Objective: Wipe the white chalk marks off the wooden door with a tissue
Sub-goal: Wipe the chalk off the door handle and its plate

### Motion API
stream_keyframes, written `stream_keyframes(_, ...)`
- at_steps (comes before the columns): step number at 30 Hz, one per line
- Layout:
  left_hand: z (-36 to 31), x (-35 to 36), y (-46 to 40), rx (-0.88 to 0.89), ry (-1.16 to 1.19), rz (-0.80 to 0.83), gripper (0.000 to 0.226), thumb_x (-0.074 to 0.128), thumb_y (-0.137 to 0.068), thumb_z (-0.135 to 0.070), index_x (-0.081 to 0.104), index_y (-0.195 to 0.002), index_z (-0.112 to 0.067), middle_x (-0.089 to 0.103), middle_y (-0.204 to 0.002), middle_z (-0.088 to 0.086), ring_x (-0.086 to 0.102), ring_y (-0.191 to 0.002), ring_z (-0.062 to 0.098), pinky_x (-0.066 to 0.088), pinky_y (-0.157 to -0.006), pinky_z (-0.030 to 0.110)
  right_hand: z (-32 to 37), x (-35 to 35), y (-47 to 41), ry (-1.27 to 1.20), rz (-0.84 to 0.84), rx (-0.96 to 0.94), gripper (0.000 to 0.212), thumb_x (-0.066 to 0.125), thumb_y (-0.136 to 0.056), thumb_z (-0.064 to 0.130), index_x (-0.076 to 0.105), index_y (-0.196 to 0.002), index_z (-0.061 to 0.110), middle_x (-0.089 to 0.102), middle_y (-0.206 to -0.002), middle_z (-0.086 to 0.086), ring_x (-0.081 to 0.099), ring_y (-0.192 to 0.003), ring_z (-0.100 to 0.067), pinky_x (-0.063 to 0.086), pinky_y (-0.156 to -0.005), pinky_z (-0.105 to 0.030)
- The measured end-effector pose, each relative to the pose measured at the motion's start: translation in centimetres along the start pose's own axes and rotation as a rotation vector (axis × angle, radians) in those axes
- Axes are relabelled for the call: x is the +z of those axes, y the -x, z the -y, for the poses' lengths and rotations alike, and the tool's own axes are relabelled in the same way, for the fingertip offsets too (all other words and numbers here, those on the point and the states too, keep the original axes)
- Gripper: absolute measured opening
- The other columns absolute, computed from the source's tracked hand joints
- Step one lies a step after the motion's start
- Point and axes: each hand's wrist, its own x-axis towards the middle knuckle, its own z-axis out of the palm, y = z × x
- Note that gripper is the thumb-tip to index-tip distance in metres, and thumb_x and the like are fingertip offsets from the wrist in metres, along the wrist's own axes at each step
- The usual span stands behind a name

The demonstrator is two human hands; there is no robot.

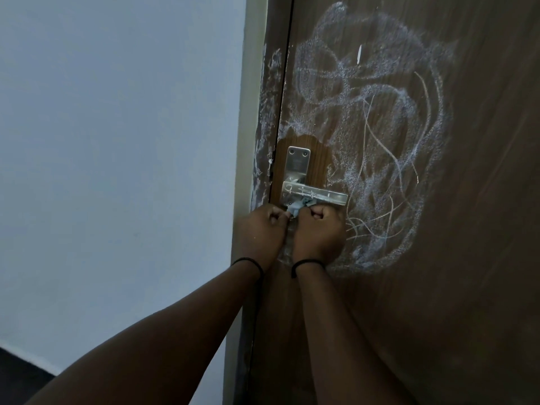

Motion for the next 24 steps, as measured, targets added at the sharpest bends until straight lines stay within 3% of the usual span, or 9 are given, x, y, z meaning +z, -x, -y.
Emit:
stream_keyframes(3,-1.3,0.0,0.3,-0.019,0.025,0.002,0.03,0.062,-0.09,-0.047,0.073,-0.079,-0.02,0.07,-0.072,-0.007,0.064,-0.068,0.005,0.053,-0.067,0.028,0.0,-0.1,-0.1,-0.02,0.013,0.015,0.019,0.072,-0.079,0.026,0.059,-0.065,0.028,0.067,-0.086,0.001,0.058,-0.067,-0.014,0.034,-0.053,-0.021)
stream_keyframes(6,-2.5,0.2,0.1,-0.067,0.05,-0.015,0.029,0.065,-0.09,-0.041,0.075,-0.079,-0.016,0.071,-0.073,-0.003,0.064,-0.068,0.008,0.05,-0.064,0.025,-0.6,-0.1,0.1,-0.006,0.012,-0.014,0.013,0.069,-0.083,0.024,0.065,-0.071,0.025,0.067,-0.089,-0.001,0.059,-0.07,-0.017,0.042,-0.059,-0.025)
stream_keyframes(11,-3.2,1.2,-0.5,-0.143,0.101,-0.056,0.026,0.072,-0.086,-0.032,0.073,-0.066,-0.015,0.068,-0.063,-0.003,0.063,-0.061,0.008,0.045,-0.059,0.02,-1.8,-0.8,0.2,0.022,0.046,-0.242,0.01,0.066,-0.09,0.022,0.071,-0.093,0.013,0.068,-0.09,-0.004,0.063,-0.077,-0.022,0.045,-0.066,-0.029)
stream_keyframes(14,-3.3,1.9,-0.7,-0.225,0.178,-0.07,0.027,0.074,-0.082,-0.029,0.071,-0.06,-0.014,0.066,-0.054,-0.001,0.065,-0.054,0.014,0.056,-0.061,0.028,-2.1,-1.2,-0.5,0.036,0.054,-0.31,0.016,0.065,-0.091,0.021,0.065,-0.105,0.013,0.071,-0.09,-0.002,0.066,-0.08,-0.024,0.045,-0.068,-0.029)
stream_keyframes(18,-2.9,2.4,-0.7,-0.299,0.272,-0.071,0.023,0.074,-0.082,-0.024,0.072,-0.062,-0.012,0.067,-0.055,0.003,0.068,-0.058,0.024,0.06,-0.062,0.043,-2.4,-1.5,-0.6,0.158,0.054,-0.663,0.019,0.058,-0.09,0.011,0.072,-0.1,0.001,0.068,-0.089,-0.015,0.065,-0.08,-0.033,0.052,-0.067,-0.033)
stream_keyframes(24,-1.8,1.7,0.1,-0.119,0.122,0.011,0.032,0.064,-0.092,-0.027,0.07,-0.063,-0.013,0.067,-0.061,0.0,0.066,-0.06,0.018,0.057,-0.062,0.035,-2.4,-2.1,-2.2,0.321,0.088,-0.773,0.003,0.072,-0.079,0.007,0.071,-0.08,0.01,0.065,-0.077,-0.009,0.062,-0.074,-0.03,0.047,-0.059,-0.029)
